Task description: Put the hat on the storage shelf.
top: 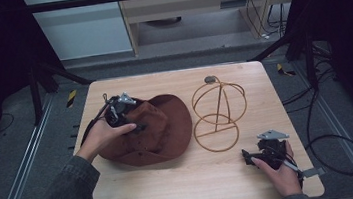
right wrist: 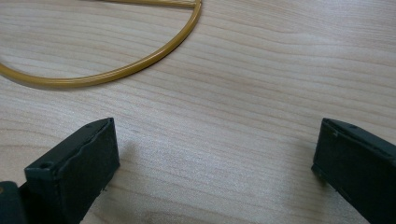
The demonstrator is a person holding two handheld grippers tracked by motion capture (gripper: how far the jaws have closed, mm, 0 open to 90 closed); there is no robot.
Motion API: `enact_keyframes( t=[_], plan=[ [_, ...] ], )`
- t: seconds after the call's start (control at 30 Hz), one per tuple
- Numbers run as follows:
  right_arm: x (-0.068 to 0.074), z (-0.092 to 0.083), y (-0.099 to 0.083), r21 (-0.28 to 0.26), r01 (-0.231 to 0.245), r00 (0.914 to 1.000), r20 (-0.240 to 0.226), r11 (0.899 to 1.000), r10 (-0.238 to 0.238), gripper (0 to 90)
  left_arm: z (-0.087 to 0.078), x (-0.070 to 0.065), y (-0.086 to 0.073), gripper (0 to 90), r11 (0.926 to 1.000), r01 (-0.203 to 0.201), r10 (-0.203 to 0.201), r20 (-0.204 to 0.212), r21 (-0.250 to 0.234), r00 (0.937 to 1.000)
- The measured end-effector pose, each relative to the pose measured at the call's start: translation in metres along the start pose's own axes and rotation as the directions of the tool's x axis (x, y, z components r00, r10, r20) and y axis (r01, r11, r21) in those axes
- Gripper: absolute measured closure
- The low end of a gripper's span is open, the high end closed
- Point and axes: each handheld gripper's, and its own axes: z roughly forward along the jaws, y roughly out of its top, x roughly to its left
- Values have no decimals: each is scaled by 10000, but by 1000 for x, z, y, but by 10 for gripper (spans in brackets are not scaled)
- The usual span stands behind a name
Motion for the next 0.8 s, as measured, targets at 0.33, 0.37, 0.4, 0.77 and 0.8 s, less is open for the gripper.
enact_keyframes(
  t=[0.33,0.37,0.4,0.77,0.8],
  plan=[
    [0,0,0,4,-7,10000,8,10000,7,4,9,3,11,102,9989,-37,21,339,470,9994],
    [0,0,0,1,-5,10000,8,10000,5,4,10,4,12,118,9984,-93,75,325,557,9994],
    [0,0,0,0,-6,10000,8,10000,6,4,10,4,12,132,9984,-93,75,325,557,9994],
    [0,0,0,2,-5,10000,8,10000,5,4,22,5,15,383,9954,-157,114,459,942,9989],
    [0,0,0,2,-9,10000,6,10000,9,4,23,5,15,413,9949,-148,102,466,995,9989]
  ],
)
